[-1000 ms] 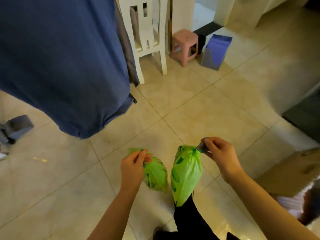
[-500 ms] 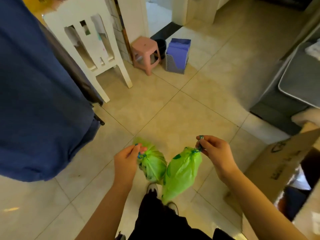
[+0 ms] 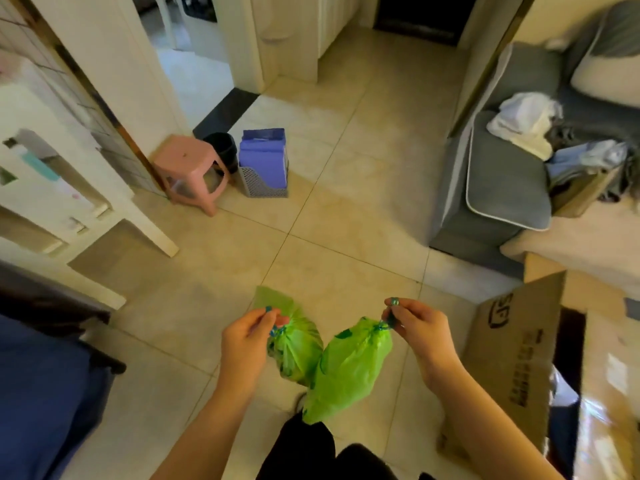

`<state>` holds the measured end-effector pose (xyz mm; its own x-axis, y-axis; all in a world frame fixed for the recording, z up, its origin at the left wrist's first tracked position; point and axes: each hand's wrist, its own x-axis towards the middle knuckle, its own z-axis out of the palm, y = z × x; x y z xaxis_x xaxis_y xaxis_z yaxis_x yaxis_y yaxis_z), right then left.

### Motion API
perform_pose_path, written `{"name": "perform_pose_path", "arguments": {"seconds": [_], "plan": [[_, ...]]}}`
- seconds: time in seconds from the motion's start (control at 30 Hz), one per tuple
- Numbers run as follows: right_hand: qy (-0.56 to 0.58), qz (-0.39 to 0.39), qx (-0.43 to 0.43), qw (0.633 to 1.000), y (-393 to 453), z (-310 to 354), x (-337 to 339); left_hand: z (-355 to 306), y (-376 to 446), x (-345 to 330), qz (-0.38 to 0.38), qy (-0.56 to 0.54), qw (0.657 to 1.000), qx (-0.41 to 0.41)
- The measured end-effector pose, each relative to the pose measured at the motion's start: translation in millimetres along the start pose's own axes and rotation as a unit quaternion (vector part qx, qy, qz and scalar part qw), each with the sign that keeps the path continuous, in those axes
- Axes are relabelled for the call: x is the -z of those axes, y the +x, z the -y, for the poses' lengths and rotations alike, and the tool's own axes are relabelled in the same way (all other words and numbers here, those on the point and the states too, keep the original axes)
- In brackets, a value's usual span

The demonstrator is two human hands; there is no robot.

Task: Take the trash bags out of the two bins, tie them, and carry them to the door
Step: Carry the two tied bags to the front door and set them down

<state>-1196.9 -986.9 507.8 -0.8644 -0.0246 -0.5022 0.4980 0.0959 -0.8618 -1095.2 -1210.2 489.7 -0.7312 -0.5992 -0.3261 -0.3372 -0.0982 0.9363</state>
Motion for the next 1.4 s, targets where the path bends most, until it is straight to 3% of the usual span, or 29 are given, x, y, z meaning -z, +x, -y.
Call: {"name": "perform_pose_path", "arguments": {"seconds": [0.27, 0.87, 1.17, 1.4], "plan": [[0.03, -0.019, 0.016, 0.999, 108.0, 67.8, -23.7, -63.2, 129.1, -58.2, 0.049, 0.045, 0.996, -0.053], [-0.01, 0.037, 0.031, 0.999, 416.8, 268.7, -54.9, -205.3, 419.3, -240.2, 0.003, 0.05, 0.996, -0.074], [-0.035, -0.018, 0.067, 0.997, 585.3, 367.6, -63.9, -269.5, 583.8, -328.3, 0.051, 0.058, 0.994, -0.083], [-0.121, -0.1, 0.1, 0.983, 708.1, 438.1, -60.2, -342.8, 708.5, -409.6, 0.147, 0.037, 0.988, -0.035]]}}
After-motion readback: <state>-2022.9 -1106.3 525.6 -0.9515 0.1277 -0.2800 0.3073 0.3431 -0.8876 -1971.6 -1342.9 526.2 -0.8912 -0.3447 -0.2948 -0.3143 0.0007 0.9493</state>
